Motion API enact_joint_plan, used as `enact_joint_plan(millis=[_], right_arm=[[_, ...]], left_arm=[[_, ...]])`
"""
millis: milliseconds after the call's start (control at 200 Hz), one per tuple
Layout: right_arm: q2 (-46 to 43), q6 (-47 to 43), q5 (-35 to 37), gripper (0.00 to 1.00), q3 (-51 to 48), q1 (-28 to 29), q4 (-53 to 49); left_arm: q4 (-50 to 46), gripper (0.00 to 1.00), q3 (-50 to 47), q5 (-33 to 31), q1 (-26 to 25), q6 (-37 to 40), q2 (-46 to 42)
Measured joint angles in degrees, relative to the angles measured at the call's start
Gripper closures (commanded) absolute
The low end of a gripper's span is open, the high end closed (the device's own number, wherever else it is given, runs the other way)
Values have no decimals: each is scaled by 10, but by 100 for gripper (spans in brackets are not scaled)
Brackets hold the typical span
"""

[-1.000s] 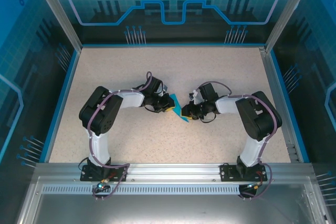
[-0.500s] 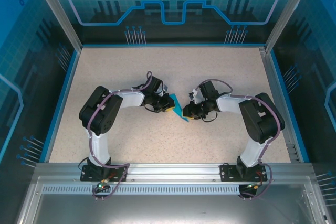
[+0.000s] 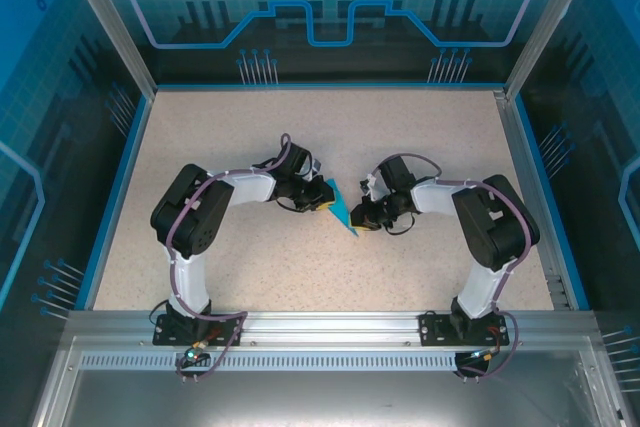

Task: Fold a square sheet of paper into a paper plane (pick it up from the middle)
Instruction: Fold the wing for the fifth time at the center of the table.

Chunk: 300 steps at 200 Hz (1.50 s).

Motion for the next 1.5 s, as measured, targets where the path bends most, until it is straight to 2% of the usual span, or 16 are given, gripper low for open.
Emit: enact_joint_plan(millis=[550, 855, 1025, 1501], right_arm=[[16, 0, -6, 94, 0, -1, 8], [16, -12, -6, 84, 22, -1, -7], [16, -28, -6, 83, 31, -1, -14], [28, -45, 10, 91, 46, -1, -39]], left_arm=[[21, 85, -7, 18, -15, -1, 0], [9, 86, -7, 5, -15, -2, 0], [-1, 86, -7, -6, -15, -2, 0], [-12, 86, 5, -11, -15, 0, 10]])
